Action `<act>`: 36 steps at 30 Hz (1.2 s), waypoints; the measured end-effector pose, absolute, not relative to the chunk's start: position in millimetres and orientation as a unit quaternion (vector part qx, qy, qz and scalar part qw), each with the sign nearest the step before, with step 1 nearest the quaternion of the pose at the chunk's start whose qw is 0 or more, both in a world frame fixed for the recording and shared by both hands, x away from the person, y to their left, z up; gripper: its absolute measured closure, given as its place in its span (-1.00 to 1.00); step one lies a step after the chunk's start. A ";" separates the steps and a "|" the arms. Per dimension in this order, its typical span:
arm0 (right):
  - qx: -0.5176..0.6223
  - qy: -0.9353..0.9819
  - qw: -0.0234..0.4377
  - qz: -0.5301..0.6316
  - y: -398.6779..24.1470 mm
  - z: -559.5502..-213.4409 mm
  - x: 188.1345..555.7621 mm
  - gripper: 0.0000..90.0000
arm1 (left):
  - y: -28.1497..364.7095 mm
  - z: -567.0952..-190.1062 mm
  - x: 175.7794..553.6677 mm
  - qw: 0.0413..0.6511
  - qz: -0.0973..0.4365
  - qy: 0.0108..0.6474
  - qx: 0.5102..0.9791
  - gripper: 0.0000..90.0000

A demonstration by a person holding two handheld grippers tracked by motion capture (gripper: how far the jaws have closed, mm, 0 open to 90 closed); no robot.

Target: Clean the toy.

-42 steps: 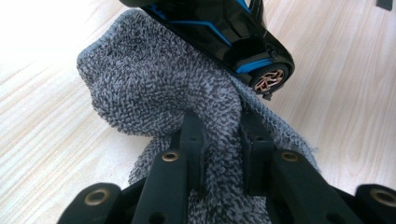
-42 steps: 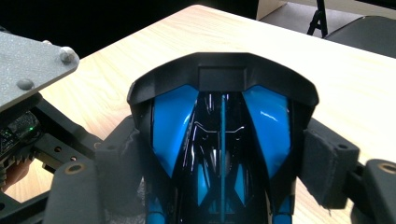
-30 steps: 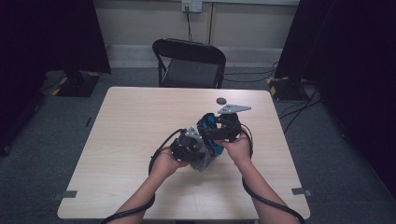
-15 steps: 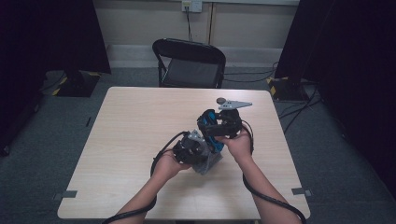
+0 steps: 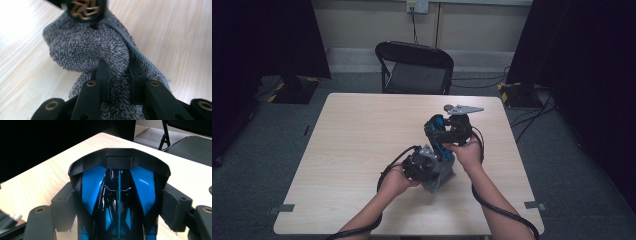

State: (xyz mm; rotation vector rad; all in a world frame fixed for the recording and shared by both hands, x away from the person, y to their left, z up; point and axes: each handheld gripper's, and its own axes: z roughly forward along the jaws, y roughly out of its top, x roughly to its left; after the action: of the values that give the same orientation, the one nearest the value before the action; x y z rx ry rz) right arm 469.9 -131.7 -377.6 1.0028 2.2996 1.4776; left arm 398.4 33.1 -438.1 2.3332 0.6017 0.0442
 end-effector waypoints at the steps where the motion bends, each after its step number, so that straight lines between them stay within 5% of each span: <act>1: 0.343 0.784 0.117 0.504 -131.6 -377.3 470.3 -0.43 | 31.5 -437.7 396.9 0.359 0.017 0.231 0.904 0.66; 13: 0.361 0.781 0.119 0.496 -146.4 -385.2 474.8 -0.43 | 42.1 -433.1 390.5 0.364 0.020 0.224 0.904 0.66; 36: 0.400 0.782 0.131 0.460 -193.8 -407.5 475.7 -0.43 | 142.6 -431.0 401.4 0.370 0.073 0.311 0.872 0.66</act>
State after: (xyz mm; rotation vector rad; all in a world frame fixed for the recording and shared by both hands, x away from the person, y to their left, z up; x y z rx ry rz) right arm 475.7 -193.8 -407.5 1.1625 2.2699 1.3351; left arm 401.4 142.6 -431.0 2.2389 0.7994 0.1865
